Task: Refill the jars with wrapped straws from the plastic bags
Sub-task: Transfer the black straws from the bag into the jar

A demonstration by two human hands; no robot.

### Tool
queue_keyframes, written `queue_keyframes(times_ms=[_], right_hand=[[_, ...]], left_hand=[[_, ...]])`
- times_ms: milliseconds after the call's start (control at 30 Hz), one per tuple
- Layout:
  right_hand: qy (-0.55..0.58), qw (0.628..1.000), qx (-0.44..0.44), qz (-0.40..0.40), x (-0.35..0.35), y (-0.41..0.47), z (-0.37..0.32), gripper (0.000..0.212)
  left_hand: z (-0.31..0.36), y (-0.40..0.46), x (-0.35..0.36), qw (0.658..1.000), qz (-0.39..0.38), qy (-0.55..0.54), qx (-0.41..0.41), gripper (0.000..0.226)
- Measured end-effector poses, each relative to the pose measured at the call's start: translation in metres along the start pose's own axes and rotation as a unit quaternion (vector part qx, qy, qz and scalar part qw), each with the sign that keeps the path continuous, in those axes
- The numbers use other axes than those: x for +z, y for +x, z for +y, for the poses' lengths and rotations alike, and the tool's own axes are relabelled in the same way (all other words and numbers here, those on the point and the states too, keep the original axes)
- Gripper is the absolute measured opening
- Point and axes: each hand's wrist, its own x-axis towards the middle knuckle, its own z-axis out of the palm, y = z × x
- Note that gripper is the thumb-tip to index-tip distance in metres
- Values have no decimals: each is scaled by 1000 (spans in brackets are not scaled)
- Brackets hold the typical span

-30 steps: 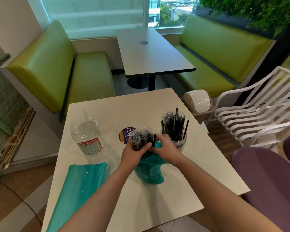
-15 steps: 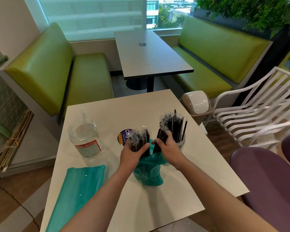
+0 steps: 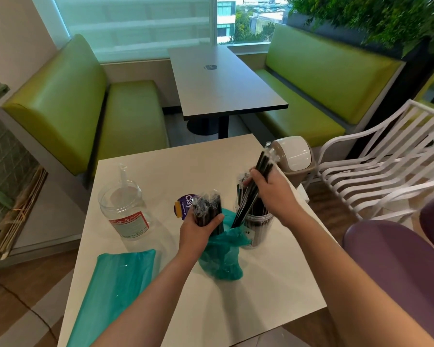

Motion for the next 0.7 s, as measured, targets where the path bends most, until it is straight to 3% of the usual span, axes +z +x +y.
queue_keyframes(times_ms=[167, 400, 500, 700], right_hand=[[-17, 994, -50, 92, -22, 14, -25, 21], [-114, 970, -112, 183, -33, 22, -30, 32], [-164, 968, -104, 162, -24, 25, -17, 34], [-241, 969, -2, 54, 1, 18, 28, 41]], left_hand=[[2, 0, 2, 1000, 15, -5, -6, 74], [2, 0, 1, 999, 36, -5, -4, 75], [2, 1, 1, 999, 32, -1, -4, 76], [1, 2, 1, 1000, 26, 0, -8, 74]])
